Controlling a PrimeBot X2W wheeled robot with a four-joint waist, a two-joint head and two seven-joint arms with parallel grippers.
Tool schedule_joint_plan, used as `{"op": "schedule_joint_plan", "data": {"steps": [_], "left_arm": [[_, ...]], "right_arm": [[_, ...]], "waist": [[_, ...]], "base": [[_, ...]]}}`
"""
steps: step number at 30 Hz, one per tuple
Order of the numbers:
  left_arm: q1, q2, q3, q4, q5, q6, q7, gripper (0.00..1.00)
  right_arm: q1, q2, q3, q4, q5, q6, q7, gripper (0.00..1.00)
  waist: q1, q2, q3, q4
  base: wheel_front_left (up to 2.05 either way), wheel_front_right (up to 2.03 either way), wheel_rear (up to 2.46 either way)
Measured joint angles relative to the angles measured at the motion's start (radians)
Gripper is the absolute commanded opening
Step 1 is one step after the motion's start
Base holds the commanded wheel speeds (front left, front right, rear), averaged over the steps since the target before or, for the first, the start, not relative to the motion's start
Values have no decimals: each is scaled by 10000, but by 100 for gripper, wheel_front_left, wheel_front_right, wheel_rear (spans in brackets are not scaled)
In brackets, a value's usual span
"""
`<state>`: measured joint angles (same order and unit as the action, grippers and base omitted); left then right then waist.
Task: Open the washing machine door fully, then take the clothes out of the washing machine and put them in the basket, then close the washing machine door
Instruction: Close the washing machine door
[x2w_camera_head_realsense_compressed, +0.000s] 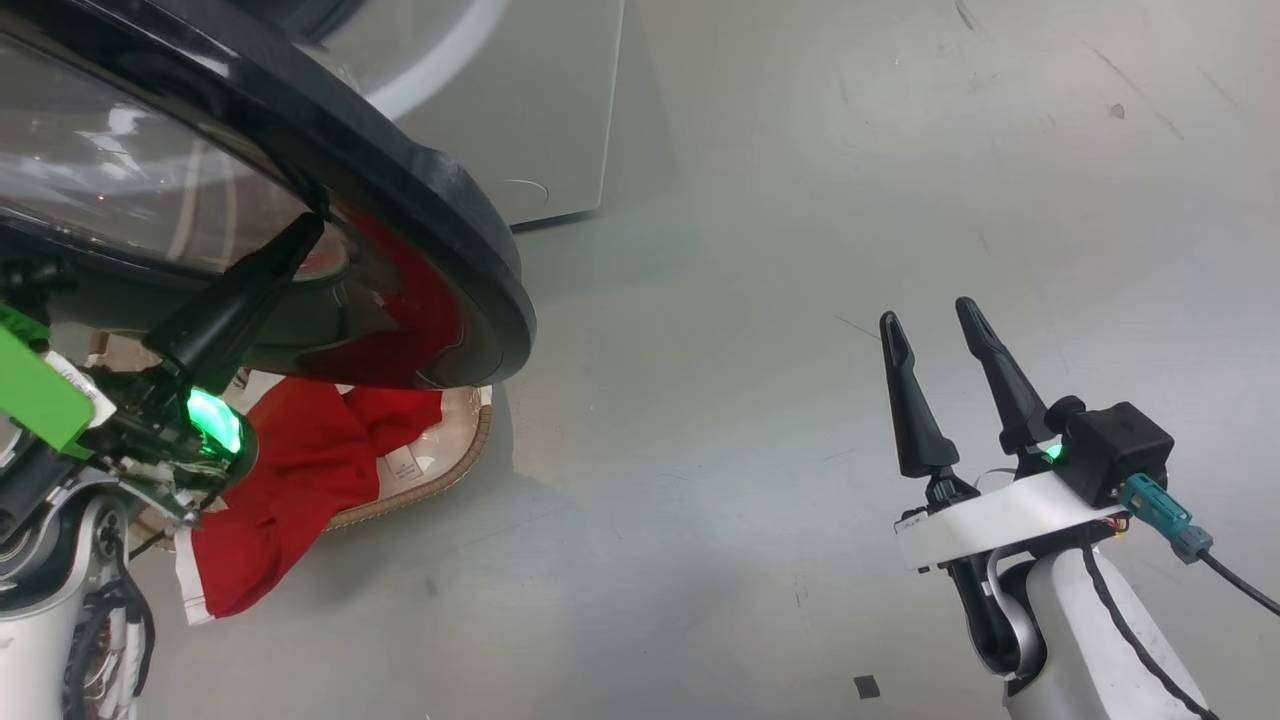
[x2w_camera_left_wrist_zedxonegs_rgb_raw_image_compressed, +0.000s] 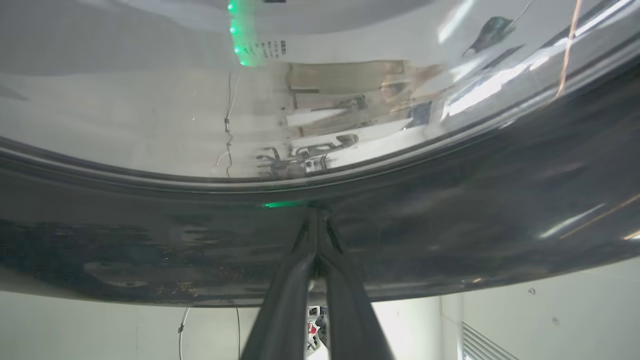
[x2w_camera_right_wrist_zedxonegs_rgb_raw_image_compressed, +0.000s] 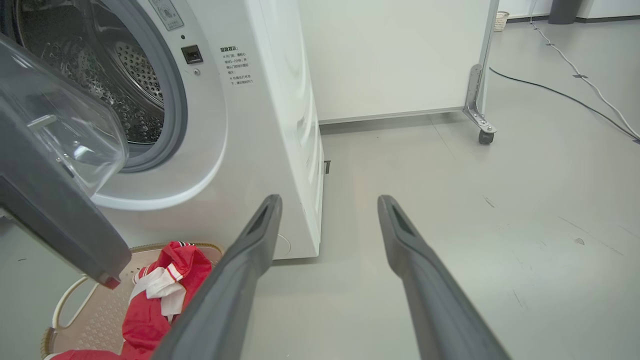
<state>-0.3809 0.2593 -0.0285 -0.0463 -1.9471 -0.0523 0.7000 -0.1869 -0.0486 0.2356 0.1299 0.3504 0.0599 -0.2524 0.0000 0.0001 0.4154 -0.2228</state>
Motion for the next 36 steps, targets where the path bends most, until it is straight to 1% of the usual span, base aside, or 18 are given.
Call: {"op": "schedule_joint_plan", "data": {"steps": [4, 8, 16, 24, 31, 36], "left_arm": [[-225, -178, -23, 364, 61, -105, -163, 0], [-506, -336, -67, 702, 405, -207, -326, 0], [-992, -594, -123, 1264, 512, -359, -502, 0], [-1087, -836, -102, 1651, 550, -516, -587, 0], [-1034, -1114, 184, 1906, 522, -623, -688, 0], [-597, -1287, 428, 1954, 468, -677, -782, 0]], "right_arm": [[-1, 0, 15, 13, 13, 0, 0, 100], [-1, 0, 25, 25, 19, -2, 0, 100], [-9, 2, 84, 90, 96, -4, 0, 100], [-9, 0, 50, 159, 100, -10, 0, 100], [-7, 2, -88, 226, 67, -21, 0, 100], [10, 2, -203, 305, -36, -21, 0, 100]], "waist": [[0, 0, 4, -30], [0, 0, 2, -55], [0, 0, -34, -84], [0, 0, -115, -9], [0, 0, -288, 334], [0, 0, -446, 626]], "base": [[0, 0, 0], [0, 0, 0], [0, 0, 0], [0, 0, 0], [0, 0, 0], [0, 0, 0]]}}
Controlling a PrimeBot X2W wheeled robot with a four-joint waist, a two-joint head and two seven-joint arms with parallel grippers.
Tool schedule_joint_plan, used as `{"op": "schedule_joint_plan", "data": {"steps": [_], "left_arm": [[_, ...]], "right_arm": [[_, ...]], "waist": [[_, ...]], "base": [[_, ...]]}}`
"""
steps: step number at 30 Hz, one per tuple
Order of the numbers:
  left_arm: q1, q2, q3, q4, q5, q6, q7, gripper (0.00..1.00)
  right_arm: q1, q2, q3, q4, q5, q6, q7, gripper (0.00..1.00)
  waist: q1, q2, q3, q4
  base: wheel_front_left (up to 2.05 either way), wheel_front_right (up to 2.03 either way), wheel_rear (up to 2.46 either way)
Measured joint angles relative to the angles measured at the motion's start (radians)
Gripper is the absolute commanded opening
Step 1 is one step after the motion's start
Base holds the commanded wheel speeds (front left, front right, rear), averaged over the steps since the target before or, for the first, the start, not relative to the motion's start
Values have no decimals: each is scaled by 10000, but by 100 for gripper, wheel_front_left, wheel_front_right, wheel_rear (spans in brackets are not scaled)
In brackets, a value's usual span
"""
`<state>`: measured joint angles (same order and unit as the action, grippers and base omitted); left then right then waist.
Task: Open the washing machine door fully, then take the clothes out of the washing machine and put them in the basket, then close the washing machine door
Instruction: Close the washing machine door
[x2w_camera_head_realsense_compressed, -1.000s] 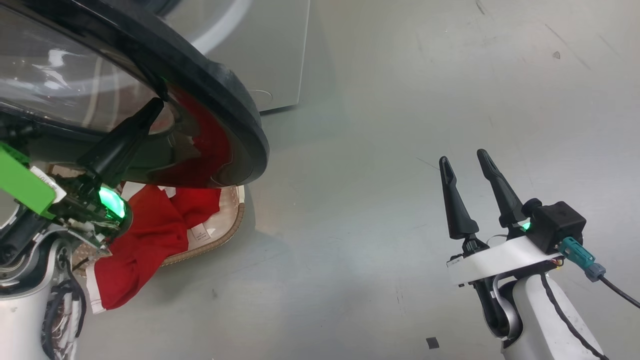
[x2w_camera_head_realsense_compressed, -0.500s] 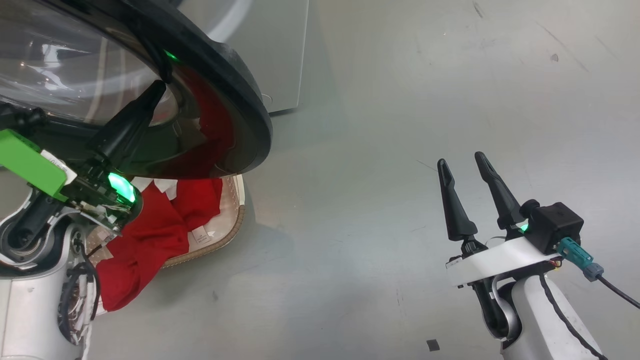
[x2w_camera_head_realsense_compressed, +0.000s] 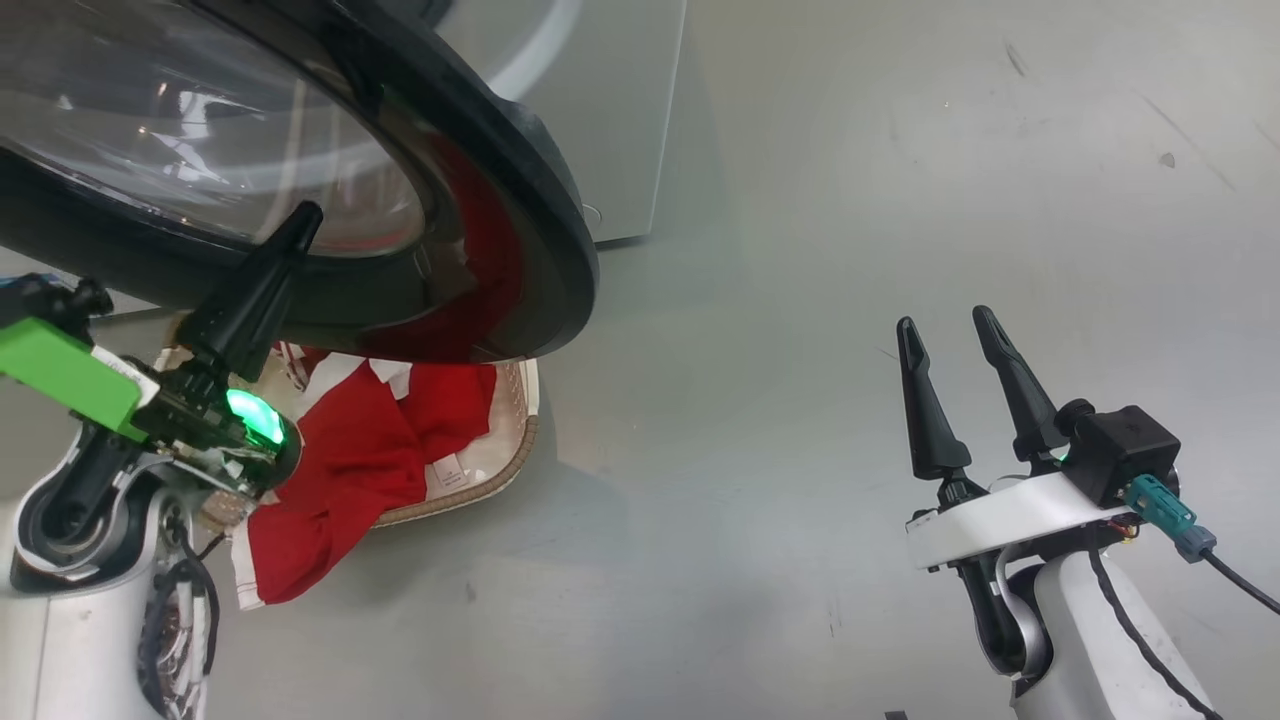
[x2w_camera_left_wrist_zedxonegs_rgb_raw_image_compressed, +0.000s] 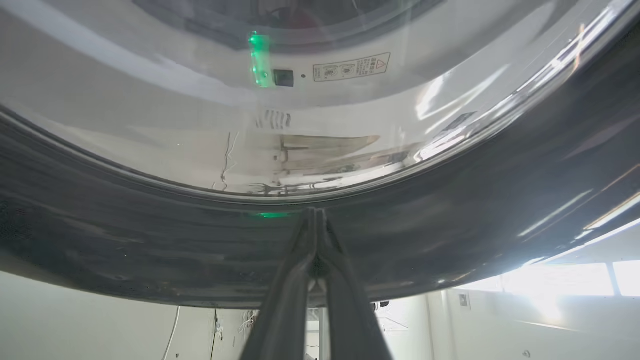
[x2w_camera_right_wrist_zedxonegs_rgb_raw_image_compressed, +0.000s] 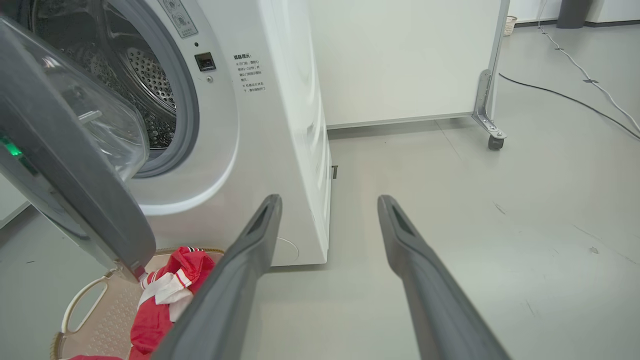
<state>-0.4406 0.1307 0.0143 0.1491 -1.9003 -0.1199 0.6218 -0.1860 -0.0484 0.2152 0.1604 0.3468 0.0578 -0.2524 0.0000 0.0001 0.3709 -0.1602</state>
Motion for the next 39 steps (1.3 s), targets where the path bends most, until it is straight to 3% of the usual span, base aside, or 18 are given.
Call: {"op": "schedule_joint_plan", "data": {"steps": [9, 12, 13, 15, 25, 39], "left_arm": [[1024, -362, 443, -201, 109, -2, -347, 0], [1246, -516, 591, -401, 140, -2, -437, 44], [1350, -550, 619, -458, 219, -4, -510, 65], [1596, -614, 729, -604, 360, -4, -610, 98], [2869, -813, 934, -826, 1434, -4, -1563, 100], [4451, -892, 832, -1348, 2688, -4, -3070, 100]], "right_arm": [[158, -2, -251, 123, -253, 0, 0, 100], [204, -8, -357, 125, -324, 0, 0, 100], [236, -12, -385, 142, -328, 0, 0, 100], [318, -17, -437, 176, -328, 0, 0, 100], [611, -13, -617, 362, -374, 12, 0, 100], [1385, -4, -683, 663, -403, 17, 0, 100]], "waist": [[0, 0, -354, 641], [0, 0, -476, 889], [0, 0, -520, 972], [0, 0, -612, 1132], [0, 0, -1189, 1736], [0, 0, -2219, 2008]], "base": [[0, 0, 0], [0, 0, 0], [0, 0, 0], [0, 0, 0], [0, 0, 0], [0, 0, 0]]}}
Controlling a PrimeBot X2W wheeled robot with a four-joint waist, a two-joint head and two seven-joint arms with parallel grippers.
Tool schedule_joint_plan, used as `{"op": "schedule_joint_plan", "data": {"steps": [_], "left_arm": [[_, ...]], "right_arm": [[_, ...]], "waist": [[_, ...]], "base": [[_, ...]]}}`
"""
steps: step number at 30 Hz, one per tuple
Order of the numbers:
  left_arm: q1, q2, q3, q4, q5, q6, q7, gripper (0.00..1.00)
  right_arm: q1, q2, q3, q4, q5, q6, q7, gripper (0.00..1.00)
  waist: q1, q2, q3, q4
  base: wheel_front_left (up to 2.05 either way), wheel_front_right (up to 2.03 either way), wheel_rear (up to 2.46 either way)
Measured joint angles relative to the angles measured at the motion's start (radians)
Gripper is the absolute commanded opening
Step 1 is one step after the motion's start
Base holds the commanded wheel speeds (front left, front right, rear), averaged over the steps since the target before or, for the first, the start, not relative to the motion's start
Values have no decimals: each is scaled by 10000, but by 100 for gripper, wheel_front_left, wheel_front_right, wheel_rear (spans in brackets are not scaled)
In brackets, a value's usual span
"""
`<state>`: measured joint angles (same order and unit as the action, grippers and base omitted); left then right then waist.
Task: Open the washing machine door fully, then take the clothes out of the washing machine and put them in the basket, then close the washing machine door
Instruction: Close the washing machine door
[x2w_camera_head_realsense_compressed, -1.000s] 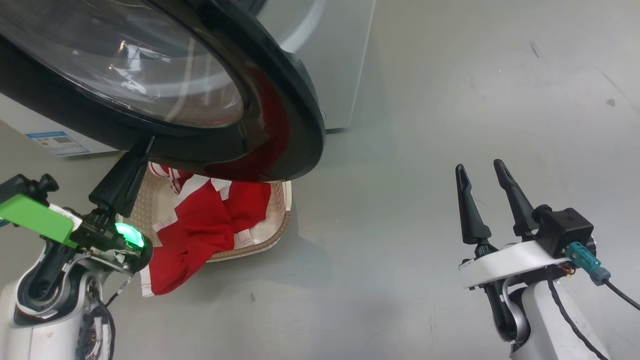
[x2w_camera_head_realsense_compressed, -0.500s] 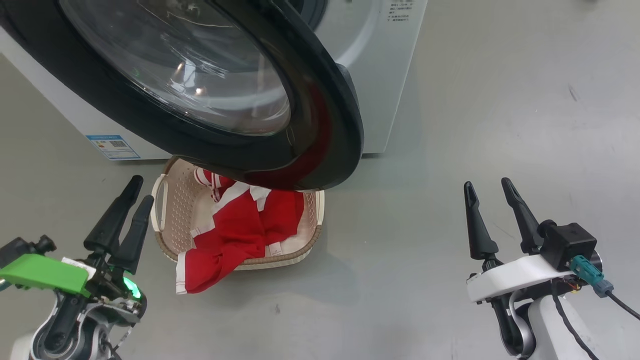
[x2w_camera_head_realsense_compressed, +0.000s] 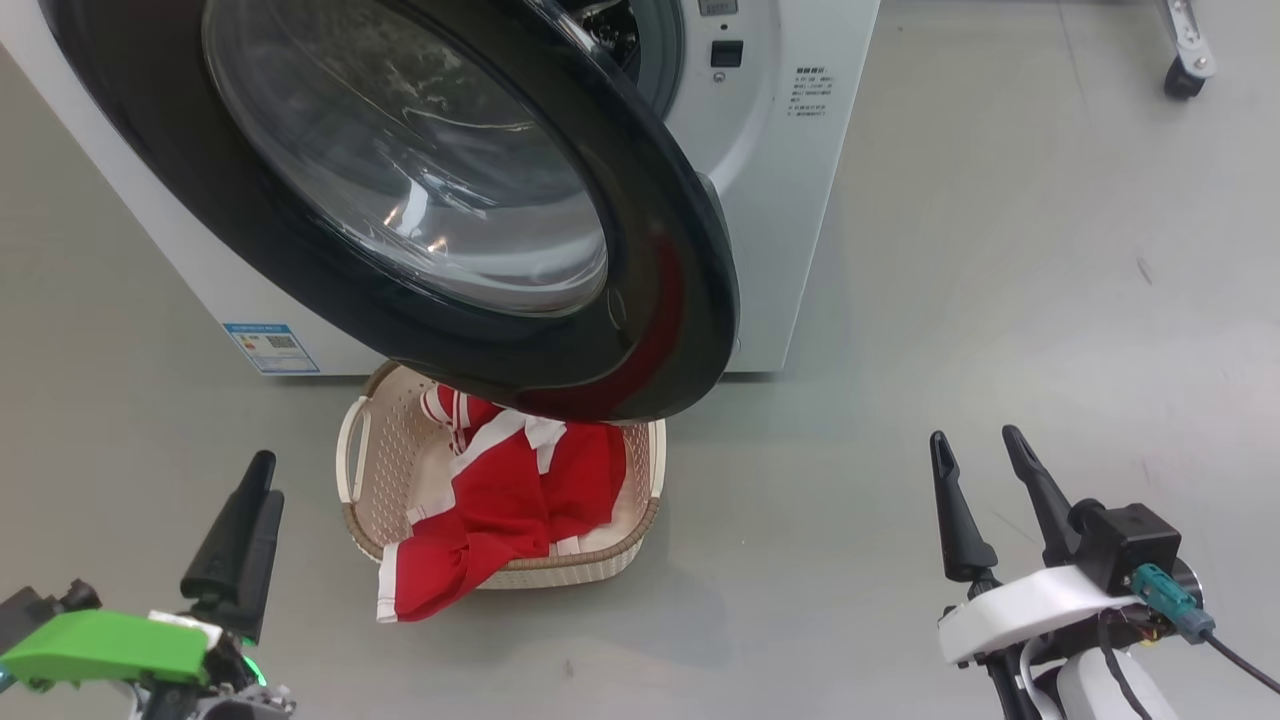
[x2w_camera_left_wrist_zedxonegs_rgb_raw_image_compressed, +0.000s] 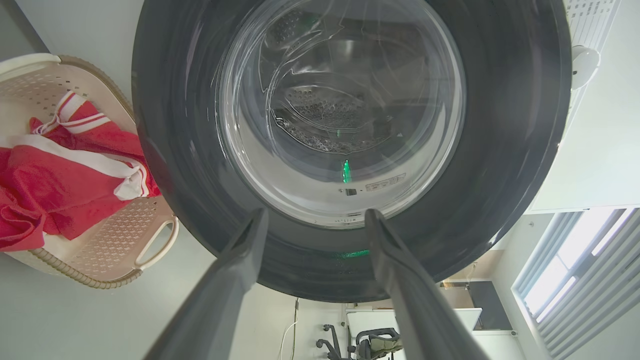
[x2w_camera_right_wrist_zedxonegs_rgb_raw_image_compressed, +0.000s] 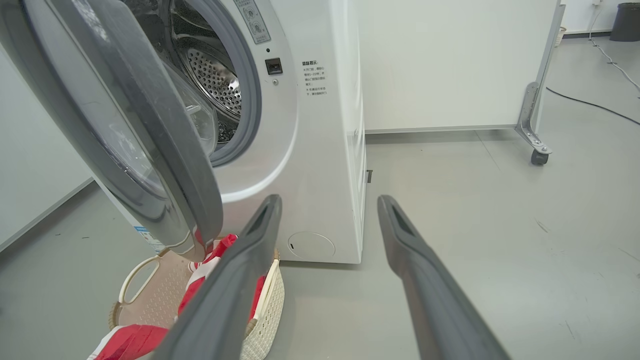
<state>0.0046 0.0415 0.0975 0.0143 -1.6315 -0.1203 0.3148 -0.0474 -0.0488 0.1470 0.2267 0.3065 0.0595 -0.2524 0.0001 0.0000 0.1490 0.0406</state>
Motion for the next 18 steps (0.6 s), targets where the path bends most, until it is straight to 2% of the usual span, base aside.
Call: {"op": "schedule_joint_plan", "data": {"steps": [5, 8, 12, 18], "left_arm": [[362, 4, -171, -491, 1580, 0, -867, 100], [399, 109, -345, -842, 3185, 0, -1522, 100], [511, 761, -543, -1112, 5486, -2, -2558, 100], [795, 1338, -844, -1260, 8418, 36, -3756, 100]], "right_arm": [[218, 4, 35, 67, -12, 6, 0, 100], [303, 10, 35, 65, -15, 4, 0, 100], [409, 21, 29, 58, -31, 4, 0, 100], [499, 33, -12, -65, -90, 2, 0, 100]], "waist": [[0, 0, -347, 0], [-1, 0, -543, -19], [0, 0, -785, -48], [-1, 0, -1094, -93]], "base": [[0, 0, 0], [0, 0, 0], [0, 0, 0], [0, 0, 0]]}}
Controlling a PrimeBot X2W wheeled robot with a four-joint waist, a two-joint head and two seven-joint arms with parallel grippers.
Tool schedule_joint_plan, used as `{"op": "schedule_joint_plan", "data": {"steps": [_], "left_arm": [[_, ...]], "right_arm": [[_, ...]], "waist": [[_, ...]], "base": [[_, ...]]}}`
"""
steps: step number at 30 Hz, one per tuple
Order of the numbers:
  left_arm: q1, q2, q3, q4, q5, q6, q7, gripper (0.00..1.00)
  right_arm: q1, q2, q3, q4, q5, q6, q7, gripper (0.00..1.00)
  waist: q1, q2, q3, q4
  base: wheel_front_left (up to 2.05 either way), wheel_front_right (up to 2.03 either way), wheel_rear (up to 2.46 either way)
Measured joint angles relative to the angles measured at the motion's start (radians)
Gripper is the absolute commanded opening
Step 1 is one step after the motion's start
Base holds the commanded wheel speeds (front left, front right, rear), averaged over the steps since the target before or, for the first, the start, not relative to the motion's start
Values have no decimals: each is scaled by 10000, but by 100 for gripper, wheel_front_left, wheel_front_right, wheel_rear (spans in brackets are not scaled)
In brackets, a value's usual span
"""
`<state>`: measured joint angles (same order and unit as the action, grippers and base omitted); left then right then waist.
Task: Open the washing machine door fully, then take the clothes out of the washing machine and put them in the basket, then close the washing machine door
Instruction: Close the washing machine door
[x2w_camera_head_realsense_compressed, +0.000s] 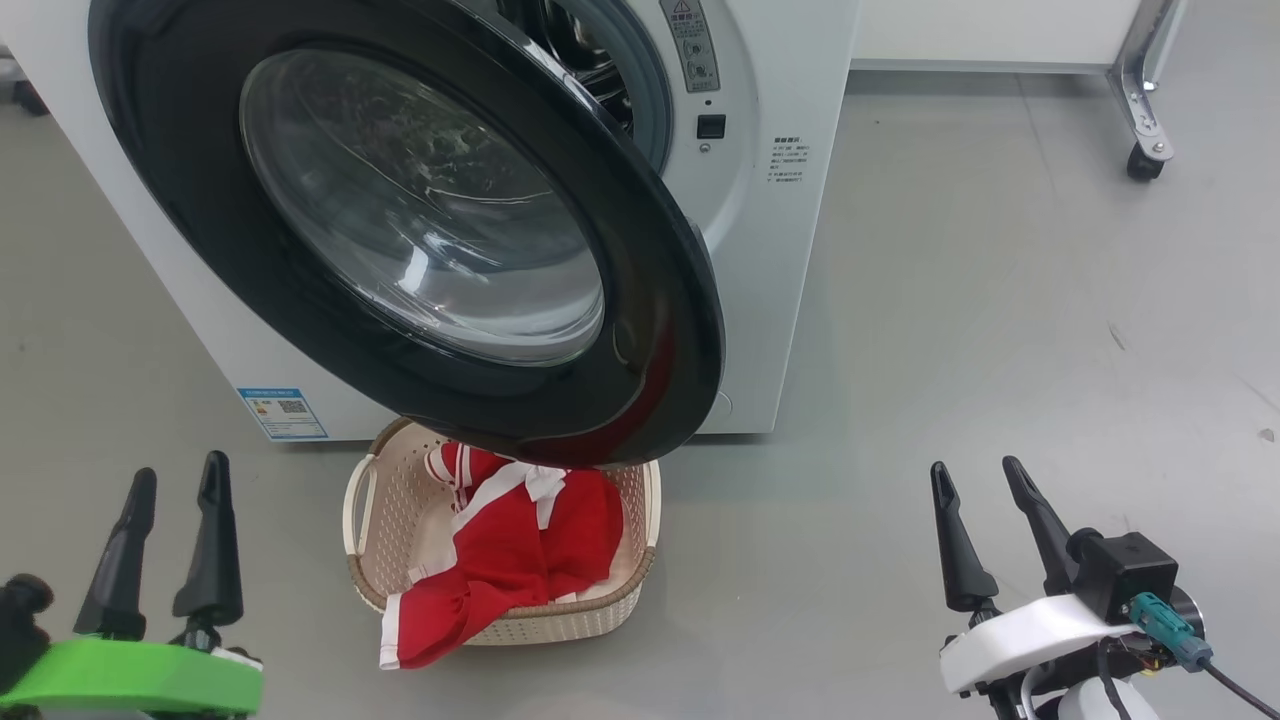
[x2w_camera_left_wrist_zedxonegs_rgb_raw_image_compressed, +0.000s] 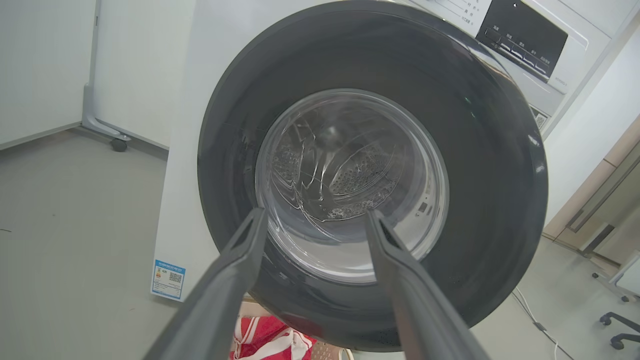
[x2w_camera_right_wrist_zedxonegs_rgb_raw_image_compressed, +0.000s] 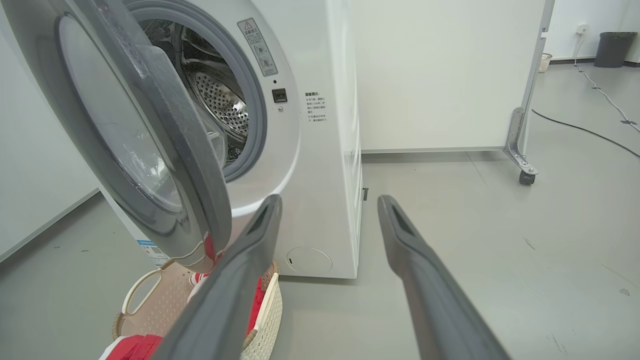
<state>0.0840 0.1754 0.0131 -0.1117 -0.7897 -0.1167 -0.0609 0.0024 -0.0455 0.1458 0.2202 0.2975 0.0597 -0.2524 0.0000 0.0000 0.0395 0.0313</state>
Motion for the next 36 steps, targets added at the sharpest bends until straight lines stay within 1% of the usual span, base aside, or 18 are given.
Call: {"op": "schedule_joint_plan", "data": {"steps": [3, 6, 8, 18, 25, 26, 36], "left_arm": [[100, 84, -328, -19, 1028, 355, -297, 100], [359, 94, -596, 25, 1647, 683, -476, 100], [559, 94, -780, 67, 1956, 895, -548, 100], [1069, 54, -1534, 428, 3233, 1653, -775, 100], [1264, 21, -1839, 577, 3697, 1841, -849, 100], [1270, 6, -1906, 646, 3858, 1904, -859, 100], [1311, -96, -1958, 782, 4086, 2057, -915, 100]], "right_arm": [[99, 2, -10, -46, -19, 0, 0, 100], [139, 4, 17, -92, -86, 0, 0, 100], [215, 8, 31, -163, -113, -2, 0, 100], [609, 13, 144, -155, -207, -4, 0, 100], [736, 15, 142, -159, -276, -23, 0, 100], [769, 17, 140, -159, -286, -104, 0, 100], [911, 21, 213, -150, -286, -113, 0, 100]], "waist": [[0, 0, -132, -20], [0, 0, -251, -45], [0, 0, -309, -65], [0, 0, -458, -83], [0, 0, -495, -67], [0, 0, -502, -58], [0, 0, -507, -52]], "base": [[0, 0, 0], [0, 0, 0], [0, 0, 0], [0, 0, 0], [0, 0, 0], [0, 0, 0], [0, 0, 0]]}}
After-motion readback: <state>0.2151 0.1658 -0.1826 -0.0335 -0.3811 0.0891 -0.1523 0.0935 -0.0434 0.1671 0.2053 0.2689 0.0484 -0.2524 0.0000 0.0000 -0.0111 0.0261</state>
